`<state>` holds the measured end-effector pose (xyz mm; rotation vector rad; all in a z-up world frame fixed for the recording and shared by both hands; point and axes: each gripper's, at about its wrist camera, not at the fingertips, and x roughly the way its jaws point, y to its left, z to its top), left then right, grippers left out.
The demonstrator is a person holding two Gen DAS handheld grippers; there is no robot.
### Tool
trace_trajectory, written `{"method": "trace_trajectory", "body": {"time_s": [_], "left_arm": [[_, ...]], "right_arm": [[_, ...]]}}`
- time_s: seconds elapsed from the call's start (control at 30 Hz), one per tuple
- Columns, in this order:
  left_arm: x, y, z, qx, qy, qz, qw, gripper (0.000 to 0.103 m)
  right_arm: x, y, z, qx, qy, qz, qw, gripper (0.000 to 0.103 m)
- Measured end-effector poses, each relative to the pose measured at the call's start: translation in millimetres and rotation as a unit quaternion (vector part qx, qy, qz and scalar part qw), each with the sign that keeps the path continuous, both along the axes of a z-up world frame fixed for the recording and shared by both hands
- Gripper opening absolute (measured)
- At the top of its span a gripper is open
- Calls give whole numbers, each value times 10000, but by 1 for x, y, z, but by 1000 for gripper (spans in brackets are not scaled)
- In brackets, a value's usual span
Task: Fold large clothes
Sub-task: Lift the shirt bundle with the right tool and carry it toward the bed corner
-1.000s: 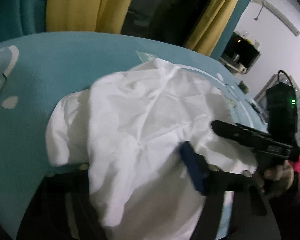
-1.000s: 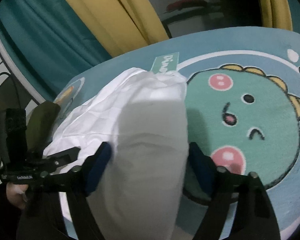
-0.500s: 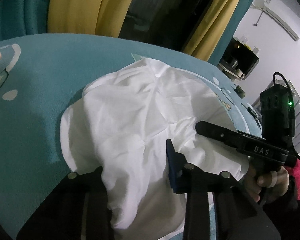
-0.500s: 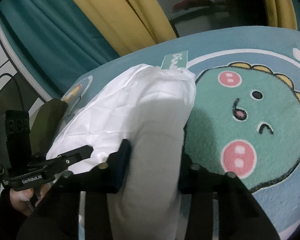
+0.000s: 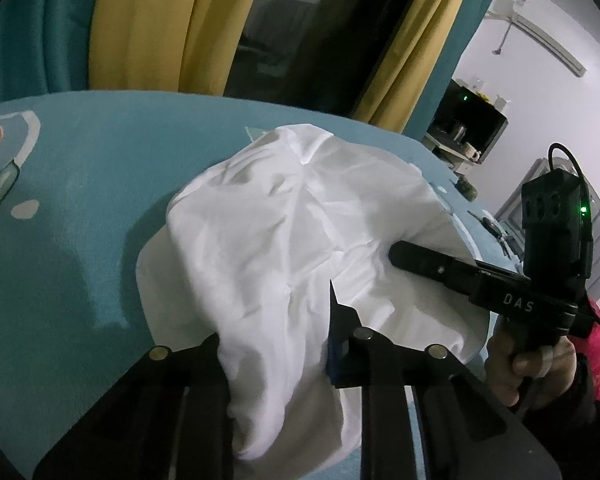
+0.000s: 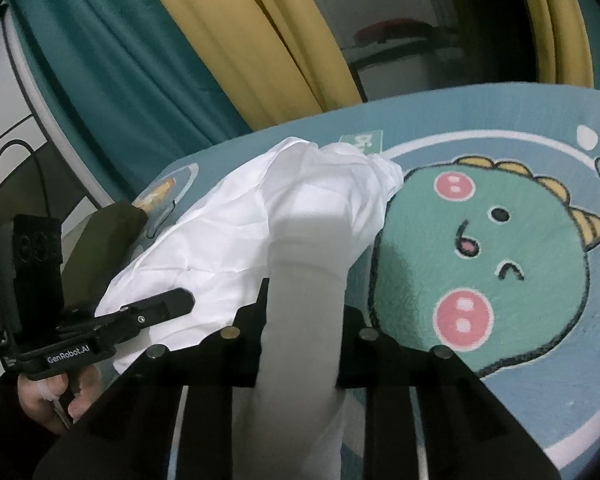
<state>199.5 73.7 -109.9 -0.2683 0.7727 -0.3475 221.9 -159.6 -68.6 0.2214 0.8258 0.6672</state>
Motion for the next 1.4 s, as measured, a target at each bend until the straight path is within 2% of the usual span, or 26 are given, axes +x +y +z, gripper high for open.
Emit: {"method": "trace_trajectory", "body": {"time_s": [0.2,0.43,0.67,1.07,1.4], "left_arm": [[-3,-2,11,7,-143,-68,9999,16],[-5,-4,14,-17,-168,-143,9998,16],[-10,-5,25,-35,-324,-157,9993,16],[-22,-2,50,-144,-725,-129,9972,15],[-40,17,65,-189,-1067,60,9941,15]], "right_arm": [[-8,-3,15,-31,-324,-43,9995,22],[-13,-10,16,30,-303,-99,9995,21],[-17,-13,29,79,-499,-69,9987,21],[-26,-7,70,38,-1016,-24,9948,21],[-33,14,100,48,-1372,150,9904,21]]}}
